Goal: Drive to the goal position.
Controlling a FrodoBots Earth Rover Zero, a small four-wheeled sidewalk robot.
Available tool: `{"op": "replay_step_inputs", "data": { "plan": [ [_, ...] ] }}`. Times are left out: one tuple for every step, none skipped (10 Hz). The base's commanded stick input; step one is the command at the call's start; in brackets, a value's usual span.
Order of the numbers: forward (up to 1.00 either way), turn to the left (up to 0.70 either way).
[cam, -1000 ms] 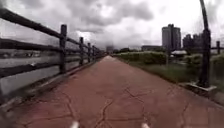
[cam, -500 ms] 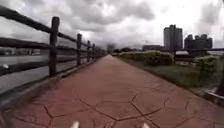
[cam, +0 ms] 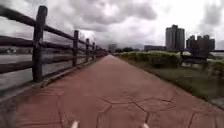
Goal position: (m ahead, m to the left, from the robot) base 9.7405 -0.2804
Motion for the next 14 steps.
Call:
{"op": "replay_step_inputs", "data": {
  "plan": [
    [1.0, 0.0],
    [1.0, 0.0],
    [1.0, 0.0],
    [1.0, 0.0],
    [1.0, 0.0],
    [1.0, 0.0],
    [1.0, 0.0],
    [1.0, 0.0],
    [1.0, 0.0],
    [1.0, 0.0],
    [1.0, 0.0],
    [1.0, 0.0],
    [1.0, 0.0],
    [1.0, 0.0]
  ]
}}
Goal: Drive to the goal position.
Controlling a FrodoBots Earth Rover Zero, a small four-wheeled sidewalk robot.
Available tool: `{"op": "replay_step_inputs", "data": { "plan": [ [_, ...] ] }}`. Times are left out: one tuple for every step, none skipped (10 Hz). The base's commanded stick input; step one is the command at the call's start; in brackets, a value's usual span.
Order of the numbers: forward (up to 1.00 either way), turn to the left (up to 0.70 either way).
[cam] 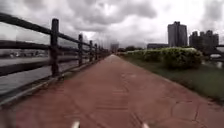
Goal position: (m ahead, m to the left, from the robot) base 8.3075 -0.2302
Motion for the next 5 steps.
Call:
{"op": "replay_step_inputs", "data": {
  "plan": [
    [1.0, 0.0],
    [1.0, 0.0],
    [1.0, 0.0],
    [1.0, 0.0],
    [1.0, 0.0]
  ]
}}
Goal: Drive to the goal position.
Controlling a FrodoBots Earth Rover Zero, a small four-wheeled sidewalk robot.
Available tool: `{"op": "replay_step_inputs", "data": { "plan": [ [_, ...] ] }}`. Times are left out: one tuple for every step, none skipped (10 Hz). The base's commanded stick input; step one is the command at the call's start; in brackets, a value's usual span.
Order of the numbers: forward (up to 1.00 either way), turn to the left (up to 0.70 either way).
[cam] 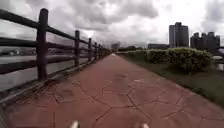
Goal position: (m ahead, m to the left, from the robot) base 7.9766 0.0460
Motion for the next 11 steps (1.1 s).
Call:
{"op": "replay_step_inputs", "data": {
  "plan": [
    [1.0, 0.0],
    [1.0, 0.0],
    [1.0, 0.0],
    [1.0, 0.0],
    [1.0, 0.0],
    [1.0, 0.0],
    [1.0, 0.0],
    [1.0, 0.0],
    [1.0, 0.0],
    [1.0, 0.0],
    [1.0, 0.0]
  ]
}}
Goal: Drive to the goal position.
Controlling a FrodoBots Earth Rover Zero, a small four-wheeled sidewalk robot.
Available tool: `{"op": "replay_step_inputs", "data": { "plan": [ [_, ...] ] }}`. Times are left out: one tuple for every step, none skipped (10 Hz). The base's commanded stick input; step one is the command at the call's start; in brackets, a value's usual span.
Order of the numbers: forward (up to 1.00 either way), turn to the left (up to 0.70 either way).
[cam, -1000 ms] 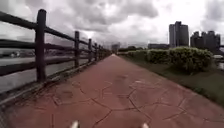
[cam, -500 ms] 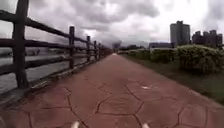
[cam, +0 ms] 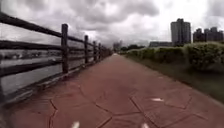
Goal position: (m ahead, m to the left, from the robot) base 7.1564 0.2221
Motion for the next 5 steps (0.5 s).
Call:
{"op": "replay_step_inputs", "data": {
  "plan": [
    [1.0, 0.0],
    [1.0, 0.0],
    [1.0, 0.0],
    [1.0, 0.0],
    [1.0, 0.0]
  ]
}}
